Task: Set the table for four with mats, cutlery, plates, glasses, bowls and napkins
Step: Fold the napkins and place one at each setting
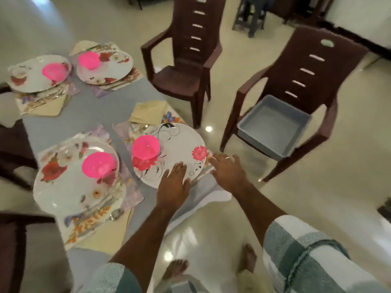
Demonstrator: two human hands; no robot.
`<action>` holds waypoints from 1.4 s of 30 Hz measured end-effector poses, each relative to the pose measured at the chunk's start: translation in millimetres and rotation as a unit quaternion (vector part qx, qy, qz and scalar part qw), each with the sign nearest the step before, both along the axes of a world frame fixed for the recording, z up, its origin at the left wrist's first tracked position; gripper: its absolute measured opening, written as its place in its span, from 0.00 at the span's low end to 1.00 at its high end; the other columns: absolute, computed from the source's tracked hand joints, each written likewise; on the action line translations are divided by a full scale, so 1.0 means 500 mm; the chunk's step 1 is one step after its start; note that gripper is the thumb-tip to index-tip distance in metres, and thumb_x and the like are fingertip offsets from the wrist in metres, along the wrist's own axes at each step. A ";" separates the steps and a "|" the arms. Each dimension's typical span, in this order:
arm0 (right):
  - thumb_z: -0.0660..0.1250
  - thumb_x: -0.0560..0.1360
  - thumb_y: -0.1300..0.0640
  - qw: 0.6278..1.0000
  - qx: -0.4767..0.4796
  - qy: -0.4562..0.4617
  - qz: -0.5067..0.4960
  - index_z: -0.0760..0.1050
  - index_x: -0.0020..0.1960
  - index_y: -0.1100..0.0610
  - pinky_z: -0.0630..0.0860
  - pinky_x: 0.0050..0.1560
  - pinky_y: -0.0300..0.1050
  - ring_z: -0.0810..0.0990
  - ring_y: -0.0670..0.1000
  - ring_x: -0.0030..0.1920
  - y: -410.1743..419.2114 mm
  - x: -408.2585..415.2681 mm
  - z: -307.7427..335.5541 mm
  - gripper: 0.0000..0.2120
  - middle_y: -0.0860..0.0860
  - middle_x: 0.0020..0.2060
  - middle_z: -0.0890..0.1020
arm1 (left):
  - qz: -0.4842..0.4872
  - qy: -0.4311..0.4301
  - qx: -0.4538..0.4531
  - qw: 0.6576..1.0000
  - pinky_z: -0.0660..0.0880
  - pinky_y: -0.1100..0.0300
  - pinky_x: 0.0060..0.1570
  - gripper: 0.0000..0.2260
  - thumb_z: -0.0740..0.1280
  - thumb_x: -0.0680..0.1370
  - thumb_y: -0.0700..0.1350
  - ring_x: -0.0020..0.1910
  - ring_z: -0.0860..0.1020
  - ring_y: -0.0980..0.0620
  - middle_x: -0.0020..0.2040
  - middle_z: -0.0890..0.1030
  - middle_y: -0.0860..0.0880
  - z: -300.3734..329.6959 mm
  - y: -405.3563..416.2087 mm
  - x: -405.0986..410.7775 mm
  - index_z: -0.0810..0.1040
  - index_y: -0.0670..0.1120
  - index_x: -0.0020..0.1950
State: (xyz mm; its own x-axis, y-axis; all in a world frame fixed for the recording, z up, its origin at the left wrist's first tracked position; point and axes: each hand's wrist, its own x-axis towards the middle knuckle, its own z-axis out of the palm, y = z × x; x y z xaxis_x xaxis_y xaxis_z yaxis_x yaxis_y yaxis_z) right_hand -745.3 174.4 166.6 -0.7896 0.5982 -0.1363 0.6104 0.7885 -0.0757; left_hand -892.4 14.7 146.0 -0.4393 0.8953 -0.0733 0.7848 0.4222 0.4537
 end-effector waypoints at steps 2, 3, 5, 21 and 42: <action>0.68 0.78 0.53 0.999 0.004 -0.002 0.048 0.73 0.70 0.49 0.66 0.66 0.60 0.78 0.55 0.64 0.037 -0.010 -0.019 0.21 0.51 0.68 0.76 | 0.085 0.011 0.017 0.996 0.64 0.44 0.73 0.25 0.58 0.78 0.48 0.74 0.70 0.45 0.74 0.73 0.42 -0.011 0.000 0.040 0.72 0.40 0.73; 0.71 0.75 0.54 0.997 0.001 -0.004 0.079 0.75 0.67 0.49 0.70 0.62 0.59 0.80 0.55 0.60 0.046 -0.011 -0.029 0.21 0.51 0.65 0.79 | 0.122 0.016 0.017 0.992 0.68 0.42 0.71 0.24 0.60 0.77 0.47 0.72 0.73 0.43 0.71 0.75 0.41 -0.018 -0.009 0.065 0.75 0.39 0.71; 0.74 0.72 0.51 0.989 0.018 -0.027 0.142 0.77 0.63 0.46 0.72 0.55 0.56 0.83 0.53 0.55 0.057 -0.008 -0.048 0.20 0.48 0.60 0.81 | 0.181 0.033 0.012 0.983 0.72 0.41 0.66 0.21 0.63 0.77 0.45 0.67 0.77 0.43 0.68 0.78 0.40 -0.025 -0.025 0.104 0.77 0.40 0.68; 0.64 0.76 0.60 0.924 -0.026 -0.071 0.375 0.80 0.62 0.45 0.65 0.58 0.51 0.78 0.54 0.59 0.188 -0.083 -0.173 0.18 0.47 0.57 0.82 | 0.375 0.009 -0.142 0.916 0.64 0.41 0.70 0.24 0.61 0.79 0.47 0.75 0.67 0.46 0.75 0.71 0.47 -0.129 -0.006 0.203 0.69 0.47 0.75; 0.75 0.65 0.64 0.839 -0.076 -0.037 0.537 0.84 0.46 0.55 0.74 0.44 0.48 0.81 0.59 0.44 0.233 -0.118 -0.171 0.11 0.53 0.42 0.82 | 0.457 -0.001 -0.182 0.871 0.47 0.40 0.77 0.25 0.55 0.83 0.46 0.81 0.54 0.50 0.81 0.59 0.50 -0.089 0.054 0.270 0.58 0.48 0.81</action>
State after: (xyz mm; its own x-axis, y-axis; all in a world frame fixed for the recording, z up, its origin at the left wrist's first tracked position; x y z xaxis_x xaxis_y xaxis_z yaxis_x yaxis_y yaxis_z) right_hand -804.1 290.8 80.9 -0.8488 -0.4816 -0.2182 -0.4384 0.8718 -0.2187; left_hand -757.6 41.9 101.5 -0.9559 0.0885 -0.2800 0.0442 0.9860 0.1606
